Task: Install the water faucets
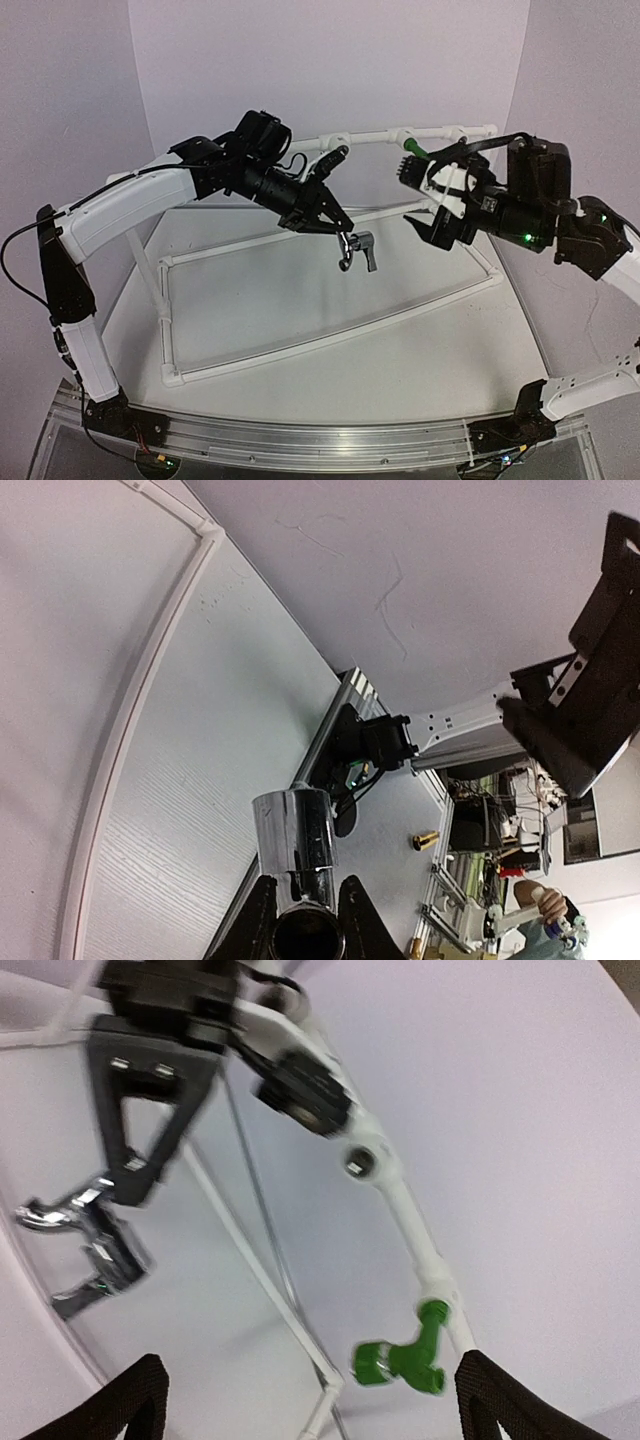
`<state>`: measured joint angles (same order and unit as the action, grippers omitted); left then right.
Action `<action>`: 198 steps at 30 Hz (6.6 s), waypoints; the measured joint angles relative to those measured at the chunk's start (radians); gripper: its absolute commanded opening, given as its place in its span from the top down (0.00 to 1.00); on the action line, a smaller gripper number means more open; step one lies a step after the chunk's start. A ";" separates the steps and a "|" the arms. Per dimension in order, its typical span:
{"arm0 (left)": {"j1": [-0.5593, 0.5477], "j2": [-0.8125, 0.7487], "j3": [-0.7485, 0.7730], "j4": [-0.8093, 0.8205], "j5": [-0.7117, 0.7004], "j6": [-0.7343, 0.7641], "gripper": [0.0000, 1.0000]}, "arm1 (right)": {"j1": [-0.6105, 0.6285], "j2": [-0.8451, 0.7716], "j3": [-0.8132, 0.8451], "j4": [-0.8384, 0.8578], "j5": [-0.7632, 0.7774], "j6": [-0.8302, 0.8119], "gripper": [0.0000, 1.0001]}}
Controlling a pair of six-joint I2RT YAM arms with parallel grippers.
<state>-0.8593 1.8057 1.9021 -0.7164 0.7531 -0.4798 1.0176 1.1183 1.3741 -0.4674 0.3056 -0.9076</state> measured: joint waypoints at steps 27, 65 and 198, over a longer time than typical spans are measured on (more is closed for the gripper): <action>0.001 -0.097 -0.020 0.267 -0.250 -0.241 1.00 | -0.217 -0.140 -0.073 0.091 -0.285 -0.085 0.02; -0.001 -0.224 -0.424 0.892 -0.117 -0.626 1.00 | 0.118 0.003 -0.611 1.143 -0.086 -1.006 0.47; 0.381 0.010 0.425 -0.380 -0.171 0.422 0.22 | -0.006 0.476 -0.112 1.025 0.360 -0.763 1.00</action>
<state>-0.4786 1.8156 2.3269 -1.0960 0.5818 -0.0576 1.0115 1.5940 1.2621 0.5579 0.6659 -1.6704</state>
